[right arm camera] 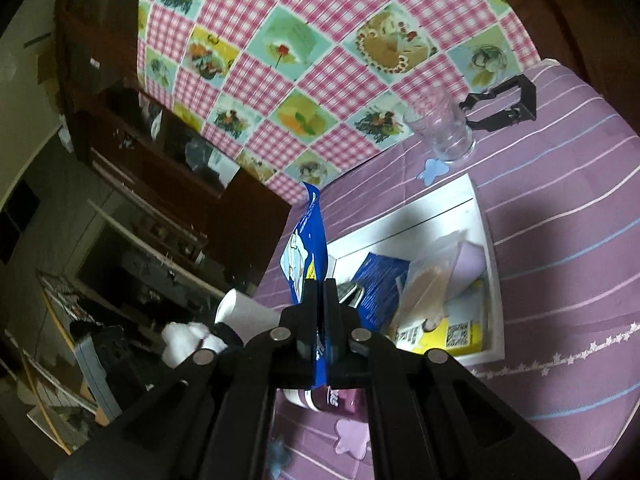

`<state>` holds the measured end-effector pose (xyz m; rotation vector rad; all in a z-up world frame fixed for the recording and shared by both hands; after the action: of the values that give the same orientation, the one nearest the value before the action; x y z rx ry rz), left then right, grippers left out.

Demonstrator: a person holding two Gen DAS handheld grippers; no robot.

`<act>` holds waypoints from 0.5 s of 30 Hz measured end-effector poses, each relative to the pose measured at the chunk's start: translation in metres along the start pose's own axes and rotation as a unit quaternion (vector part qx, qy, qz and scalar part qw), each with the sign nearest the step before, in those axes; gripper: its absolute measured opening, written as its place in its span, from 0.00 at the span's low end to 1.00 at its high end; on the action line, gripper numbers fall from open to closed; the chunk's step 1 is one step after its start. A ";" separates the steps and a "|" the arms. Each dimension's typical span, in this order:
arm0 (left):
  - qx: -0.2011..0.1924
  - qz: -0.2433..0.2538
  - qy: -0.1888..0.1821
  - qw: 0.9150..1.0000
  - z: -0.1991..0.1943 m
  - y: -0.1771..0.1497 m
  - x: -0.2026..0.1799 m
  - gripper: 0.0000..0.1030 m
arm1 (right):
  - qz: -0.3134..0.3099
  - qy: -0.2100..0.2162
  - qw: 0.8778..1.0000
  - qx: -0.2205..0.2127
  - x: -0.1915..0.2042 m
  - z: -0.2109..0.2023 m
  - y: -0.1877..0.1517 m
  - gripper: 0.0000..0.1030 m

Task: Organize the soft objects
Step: 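Carry the plush toy and blue packet over the white box with both grippers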

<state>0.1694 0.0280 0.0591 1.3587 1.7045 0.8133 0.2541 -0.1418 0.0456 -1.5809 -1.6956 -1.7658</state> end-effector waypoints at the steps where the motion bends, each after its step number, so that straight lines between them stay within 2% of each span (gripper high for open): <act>1: -0.003 -0.006 -0.007 1.000 0.000 0.006 0.002 0.29 | 0.006 0.002 1.000 -0.005 -0.003 0.001 0.002 0.03; 4: -0.018 -0.022 -0.030 0.999 -0.004 0.024 0.009 0.29 | 0.026 0.011 0.999 -0.024 -0.013 0.000 0.009 0.03; 9: -0.026 -0.039 -0.031 0.998 0.001 0.045 0.018 0.29 | 0.047 0.001 0.998 -0.040 -0.026 0.001 0.015 0.03; 13: -0.024 -0.056 -0.050 0.997 0.018 0.046 0.010 0.29 | 0.050 -0.008 0.998 -0.041 -0.033 0.007 0.013 0.03; 15: -0.021 -0.051 -0.043 0.998 0.031 0.041 0.005 0.29 | 0.051 -0.013 0.998 -0.041 -0.036 0.008 0.012 0.03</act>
<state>0.2150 0.0416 0.0786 1.2502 1.6665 0.7193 0.2818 -0.1564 0.0223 -1.6985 -1.5422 -1.7943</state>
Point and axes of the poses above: each gripper's, at about its wrist camera, not at the fingertips, and z roughly the way its jaws point, x to its left, y to its top, the point moved 8 cm from there along z, roughly the way its jaws point, and after that the axes turned 10 degrees about -x, right-handed, at the moved point
